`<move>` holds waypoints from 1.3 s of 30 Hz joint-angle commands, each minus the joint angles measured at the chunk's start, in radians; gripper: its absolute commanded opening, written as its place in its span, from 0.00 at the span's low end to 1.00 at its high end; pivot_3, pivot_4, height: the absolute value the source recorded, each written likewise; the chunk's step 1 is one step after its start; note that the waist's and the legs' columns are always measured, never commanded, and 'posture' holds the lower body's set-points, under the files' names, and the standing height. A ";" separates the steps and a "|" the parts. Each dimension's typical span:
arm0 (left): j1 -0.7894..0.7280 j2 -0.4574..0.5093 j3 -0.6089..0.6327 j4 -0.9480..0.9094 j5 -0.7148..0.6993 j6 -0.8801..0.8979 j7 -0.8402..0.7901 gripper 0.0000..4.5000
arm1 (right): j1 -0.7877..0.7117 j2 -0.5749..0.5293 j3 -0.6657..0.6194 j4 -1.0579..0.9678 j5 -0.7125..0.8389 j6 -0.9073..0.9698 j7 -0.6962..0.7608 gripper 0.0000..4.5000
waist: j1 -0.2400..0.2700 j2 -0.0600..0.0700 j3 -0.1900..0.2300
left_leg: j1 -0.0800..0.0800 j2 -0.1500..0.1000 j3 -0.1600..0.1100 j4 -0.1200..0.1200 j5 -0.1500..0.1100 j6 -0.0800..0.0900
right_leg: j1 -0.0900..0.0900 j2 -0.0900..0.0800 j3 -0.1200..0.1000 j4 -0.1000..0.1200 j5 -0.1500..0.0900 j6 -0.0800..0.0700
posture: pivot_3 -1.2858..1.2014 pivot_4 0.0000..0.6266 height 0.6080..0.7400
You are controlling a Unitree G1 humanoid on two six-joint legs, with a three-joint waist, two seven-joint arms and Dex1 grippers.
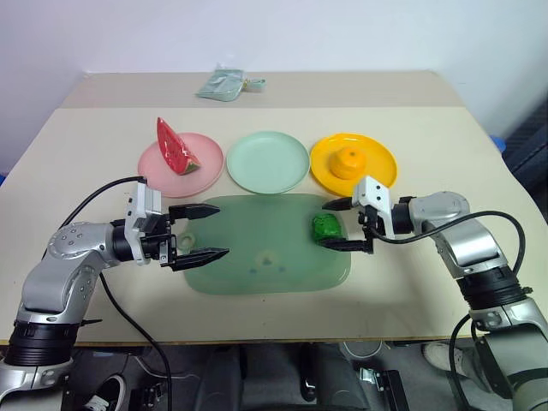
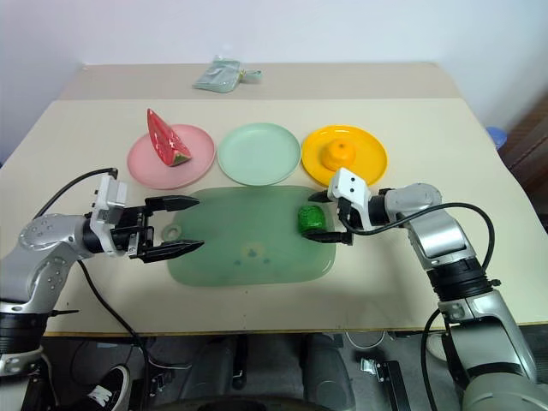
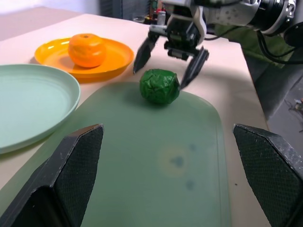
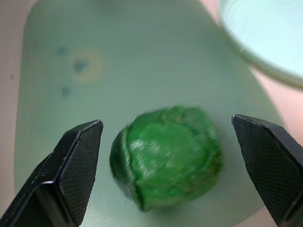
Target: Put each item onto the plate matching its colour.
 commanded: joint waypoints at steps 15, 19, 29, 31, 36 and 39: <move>-0.065 -0.081 0.040 0.052 0.055 0.008 0.235 1.00 | -0.197 0.266 -0.128 0.095 0.029 -0.030 -0.293 0.60 | -0.005 0.000 0.000 | 0.001 0.000 0.000 0.000 0.000 0.000 | 0.000 0.000 0.000 0.002 0.000 0.000 | 0.52 0.24 1.00; -0.088 -0.108 0.033 0.090 0.108 -0.021 0.318 1.00 | -0.316 0.391 -0.113 0.279 -0.062 -0.117 -0.468 0.60 | -0.002 -0.001 0.000 | 0.001 0.000 0.000 0.000 0.000 0.000 | 0.000 0.000 0.000 0.003 0.000 0.000 | 0.52 0.24 1.00; -0.057 -0.114 0.029 0.076 0.145 -0.058 0.333 1.00 | -0.469 0.543 -0.093 0.682 -0.155 -0.260 -0.558 0.92 | -0.004 0.000 0.000 | -0.001 0.000 0.000 0.000 0.000 -0.001 | -0.001 0.000 0.000 0.003 0.000 0.000 | 0.52 0.24 1.00; -0.048 -0.112 0.034 0.068 0.144 -0.058 0.334 1.00 | -0.466 0.537 -0.102 0.669 -0.154 -0.292 -0.553 0.98 | -0.006 0.000 0.000 | -0.001 0.000 0.000 0.000 0.000 -0.001 | -0.001 0.000 0.000 0.003 0.000 0.000 | 0.52 0.24 1.00; -0.042 -0.109 0.037 0.066 0.140 -0.062 0.326 1.00 | -0.455 0.504 -0.185 0.597 -0.082 -0.328 -0.515 0.98 | -0.006 0.000 0.000 | -0.001 0.000 0.000 0.000 0.000 -0.001 | -0.002 0.000 0.000 0.004 0.000 0.000 | 0.52 0.24 1.00; -0.053 -0.108 0.037 0.072 0.130 -0.071 0.303 1.00 | -0.410 0.473 -0.224 0.502 -0.017 -0.323 -0.441 0.98 | -0.001 0.000 0.000 | -0.001 0.000 0.000 0.000 0.000 -0.001 | -0.002 0.000 0.000 0.004 0.000 0.000 | 0.52 0.24 1.00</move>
